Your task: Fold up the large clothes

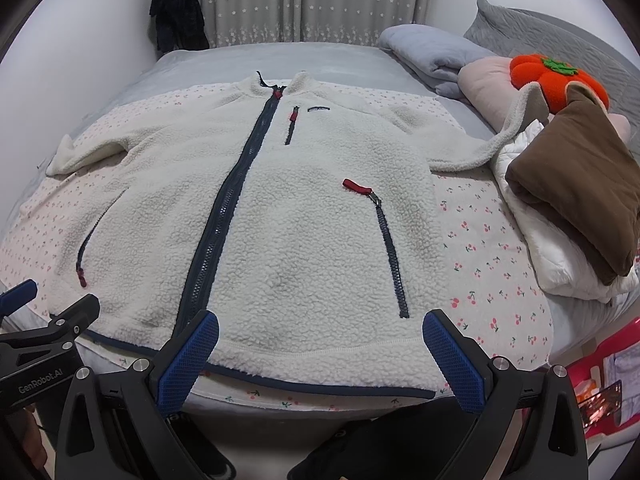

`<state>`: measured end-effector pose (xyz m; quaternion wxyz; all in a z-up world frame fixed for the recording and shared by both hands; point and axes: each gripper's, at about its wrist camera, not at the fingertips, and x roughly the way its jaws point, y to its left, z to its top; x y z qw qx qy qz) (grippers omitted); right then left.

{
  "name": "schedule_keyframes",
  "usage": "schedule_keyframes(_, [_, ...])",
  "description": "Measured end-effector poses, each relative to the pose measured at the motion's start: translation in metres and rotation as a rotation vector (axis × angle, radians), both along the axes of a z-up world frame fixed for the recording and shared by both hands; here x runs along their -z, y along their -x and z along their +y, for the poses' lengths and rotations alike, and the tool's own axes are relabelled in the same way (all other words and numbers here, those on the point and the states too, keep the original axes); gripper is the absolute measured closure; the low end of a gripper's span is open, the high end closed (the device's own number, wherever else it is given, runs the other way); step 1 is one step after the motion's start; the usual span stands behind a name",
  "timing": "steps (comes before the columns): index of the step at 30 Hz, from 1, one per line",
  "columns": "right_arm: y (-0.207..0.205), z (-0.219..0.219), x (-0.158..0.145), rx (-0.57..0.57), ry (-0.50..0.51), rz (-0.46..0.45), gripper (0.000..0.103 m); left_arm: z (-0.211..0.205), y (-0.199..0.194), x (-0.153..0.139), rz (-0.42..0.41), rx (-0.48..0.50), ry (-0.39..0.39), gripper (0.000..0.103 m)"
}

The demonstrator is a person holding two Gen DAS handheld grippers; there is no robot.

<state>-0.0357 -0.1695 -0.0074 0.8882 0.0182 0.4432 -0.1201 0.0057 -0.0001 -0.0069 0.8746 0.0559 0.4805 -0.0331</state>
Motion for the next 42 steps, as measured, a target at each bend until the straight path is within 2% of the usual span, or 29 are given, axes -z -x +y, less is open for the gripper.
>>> schedule_keyframes(42, [-0.002,0.005,0.004,-0.008,-0.005,0.014,0.000,0.012,-0.001,0.000,0.010,-0.020,0.012,0.000])
